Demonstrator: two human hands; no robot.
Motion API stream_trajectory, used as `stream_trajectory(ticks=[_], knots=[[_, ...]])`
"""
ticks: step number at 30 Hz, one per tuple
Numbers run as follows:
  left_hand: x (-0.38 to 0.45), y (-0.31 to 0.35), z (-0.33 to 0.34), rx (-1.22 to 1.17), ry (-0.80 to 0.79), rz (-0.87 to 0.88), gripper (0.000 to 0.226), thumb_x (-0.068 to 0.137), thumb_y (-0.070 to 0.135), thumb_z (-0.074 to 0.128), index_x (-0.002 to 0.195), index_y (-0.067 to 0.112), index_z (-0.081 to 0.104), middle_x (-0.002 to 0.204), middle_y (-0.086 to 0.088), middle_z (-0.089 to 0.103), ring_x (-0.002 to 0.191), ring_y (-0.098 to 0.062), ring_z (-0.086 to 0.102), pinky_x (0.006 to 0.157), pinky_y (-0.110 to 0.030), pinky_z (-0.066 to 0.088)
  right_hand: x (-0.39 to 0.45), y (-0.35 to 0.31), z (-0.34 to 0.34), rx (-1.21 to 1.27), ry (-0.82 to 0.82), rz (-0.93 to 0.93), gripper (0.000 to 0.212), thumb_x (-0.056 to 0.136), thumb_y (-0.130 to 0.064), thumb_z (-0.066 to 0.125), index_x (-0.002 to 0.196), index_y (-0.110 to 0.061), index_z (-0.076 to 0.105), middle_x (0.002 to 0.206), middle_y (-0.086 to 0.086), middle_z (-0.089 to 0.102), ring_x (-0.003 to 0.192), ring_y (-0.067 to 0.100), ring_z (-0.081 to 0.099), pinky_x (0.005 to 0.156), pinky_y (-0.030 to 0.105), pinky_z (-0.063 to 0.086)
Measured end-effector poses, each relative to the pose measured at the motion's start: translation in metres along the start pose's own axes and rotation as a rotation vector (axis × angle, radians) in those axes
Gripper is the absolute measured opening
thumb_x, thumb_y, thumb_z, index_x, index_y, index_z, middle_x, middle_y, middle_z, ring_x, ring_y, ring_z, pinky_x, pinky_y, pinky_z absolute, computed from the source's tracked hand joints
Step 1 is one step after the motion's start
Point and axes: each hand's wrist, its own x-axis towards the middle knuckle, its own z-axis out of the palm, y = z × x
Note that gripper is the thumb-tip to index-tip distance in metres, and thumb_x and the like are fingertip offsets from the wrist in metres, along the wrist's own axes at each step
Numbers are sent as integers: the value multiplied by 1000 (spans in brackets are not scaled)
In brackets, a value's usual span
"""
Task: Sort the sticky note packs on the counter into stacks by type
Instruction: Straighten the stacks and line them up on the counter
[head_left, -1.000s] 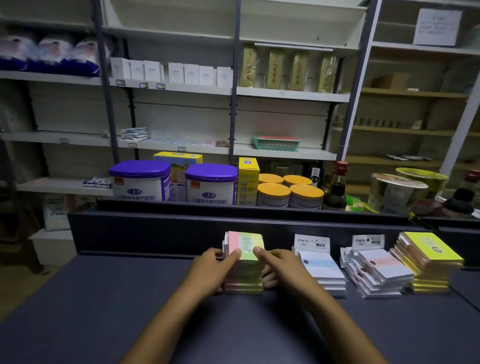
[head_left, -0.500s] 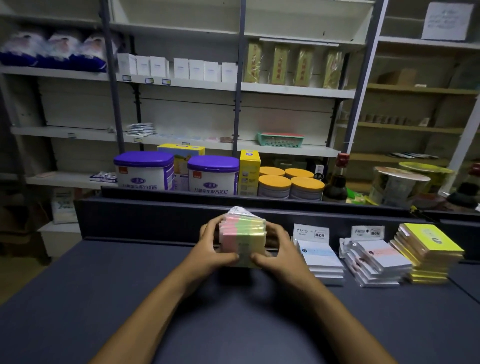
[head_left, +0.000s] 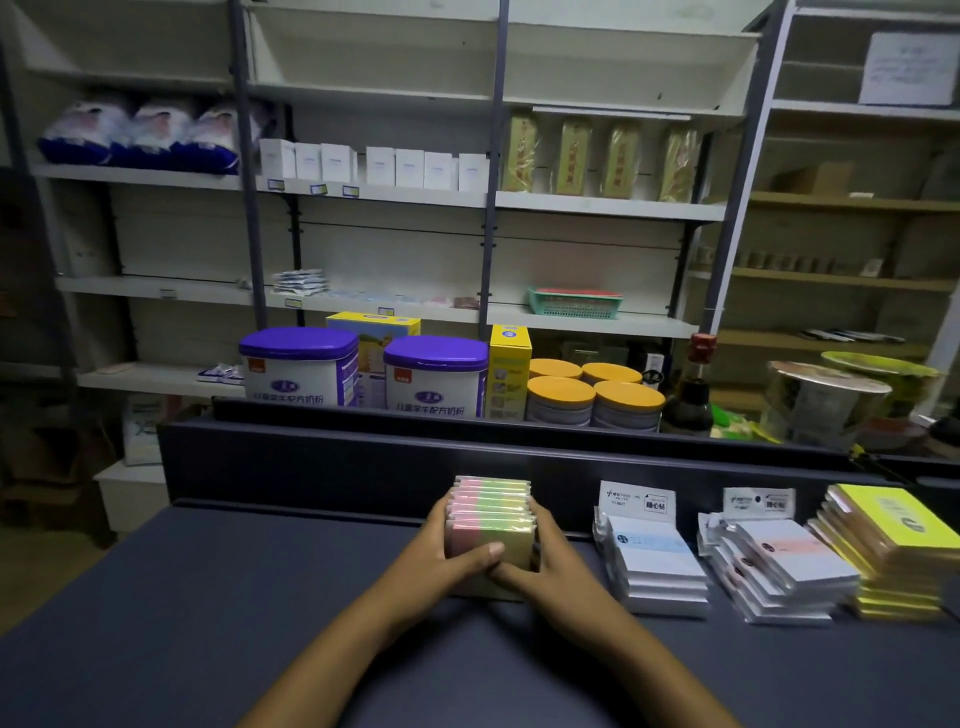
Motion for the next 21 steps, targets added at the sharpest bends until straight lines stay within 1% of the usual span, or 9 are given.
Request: stream_trajectory(ticks=[2,5,7,9,11,13,15,18,21], knots=[[1,0,3,0,15,30,66,88,12,70,143,19,37,132,6,62,117,-2,62,92,-14,48,-1,0,0,-30,13,-49,74,84,-27,72,147,-33,34,147,-5,50,134,9,50,115,42,39],[2,3,6,4,49,72,61,85,23,71,139,21,43,131,5,64,121,-6,60,95,-16,48,-1,-3,-1,-100,46,-116,68,86,-26,67,142,-48,34,148,-14,47,136,2,45,114,31,37],[4,3,7,57,63,95,58,84,30,70,137,25,46,134,4,61,124,-7,57,105,-23,46,1,-1,0,-113,49,-126,67,90,-18,65,144,-42,34,147,-13,48,134,1,47,113,31,39],[4,0,7,192,53,115,50,89,33,66,135,27,49,137,3,56,129,-11,52,114,-36,38,1,3,3,-139,36,-118,62,93,-12,63,142,-39,36,143,-14,53,129,0,51,112,33,41],[4,-3,5,248,36,113,44,91,34,65,132,31,50,137,3,54,130,-10,49,115,-38,35,1,5,4,-160,28,-111,59,94,-13,62,139,-42,36,140,-16,55,127,-3,52,111,31,42],[3,-3,4,235,40,99,43,86,40,65,126,38,49,136,3,52,127,-5,50,115,-31,36,1,5,3,-173,29,-111,60,94,-13,64,138,-43,36,140,-17,55,127,-4,52,112,29,41],[3,-3,5,219,74,105,47,79,46,64,123,40,48,134,4,50,122,3,51,109,-19,38,2,5,1,-170,39,-123,65,93,-14,65,142,-42,33,142,-18,54,130,-2,50,112,28,40],[6,-4,5,243,116,133,60,79,47,64,134,30,48,132,8,48,117,13,49,96,-1,34,4,7,0,-150,58,-123,71,93,-14,65,150,-36,29,143,-17,53,132,0,49,112,26,39],[7,-10,3,347,63,112,57,89,39,64,141,22,47,134,5,46,119,11,46,95,4,28,3,10,1,-171,25,-99,60,94,-20,66,138,-46,35,133,-28,58,124,-7,53,103,17,42]])
